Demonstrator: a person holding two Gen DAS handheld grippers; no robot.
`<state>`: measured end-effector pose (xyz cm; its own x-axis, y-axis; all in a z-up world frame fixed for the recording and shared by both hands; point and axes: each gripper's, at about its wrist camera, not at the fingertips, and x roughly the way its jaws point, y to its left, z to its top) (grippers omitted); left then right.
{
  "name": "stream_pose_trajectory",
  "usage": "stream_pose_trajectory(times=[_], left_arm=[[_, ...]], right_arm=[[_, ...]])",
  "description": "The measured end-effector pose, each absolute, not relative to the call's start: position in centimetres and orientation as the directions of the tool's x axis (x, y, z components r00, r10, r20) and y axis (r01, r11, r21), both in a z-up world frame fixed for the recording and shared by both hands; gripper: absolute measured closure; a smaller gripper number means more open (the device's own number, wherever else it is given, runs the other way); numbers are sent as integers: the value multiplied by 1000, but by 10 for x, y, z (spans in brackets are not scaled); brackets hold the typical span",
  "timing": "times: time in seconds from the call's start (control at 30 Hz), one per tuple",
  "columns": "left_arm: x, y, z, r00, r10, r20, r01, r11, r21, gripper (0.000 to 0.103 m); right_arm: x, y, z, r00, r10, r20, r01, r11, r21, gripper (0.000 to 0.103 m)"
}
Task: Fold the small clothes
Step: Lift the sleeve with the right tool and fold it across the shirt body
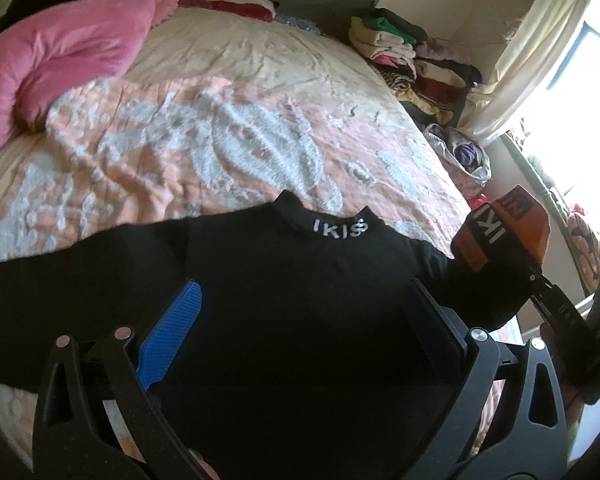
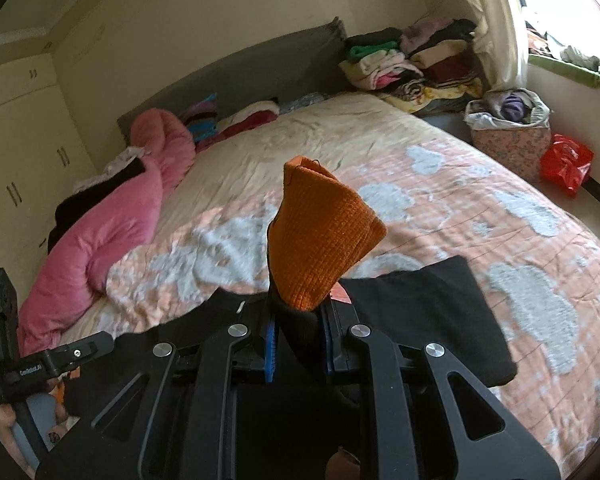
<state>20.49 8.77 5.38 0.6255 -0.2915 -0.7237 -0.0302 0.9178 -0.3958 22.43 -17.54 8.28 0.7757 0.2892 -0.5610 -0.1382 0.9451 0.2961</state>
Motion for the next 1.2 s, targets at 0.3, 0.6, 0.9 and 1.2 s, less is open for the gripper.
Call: stream_pose_trajectory(times=[0.3, 0.6, 0.9, 1.2], left_arm=[[201, 108, 19, 601, -368, -710, -55, 867, -496, 9], [199, 124, 3, 592, -399, -700, -87, 832, -548, 9], [197, 127, -12, 560, -385, -734, -120, 838, -532, 9], [195, 94, -31, 488, -450, -748, -46, 842, -537, 46]], right_arm=[[227, -127, 52, 717, 352, -602, -229, 934, 273, 86], [222, -83, 21, 641, 427, -638, -332, 903, 272, 69], [195, -79, 22, 595, 513, -618, -420, 855, 305, 39], [192, -148, 16, 653, 416, -633, -240, 906, 349, 36]])
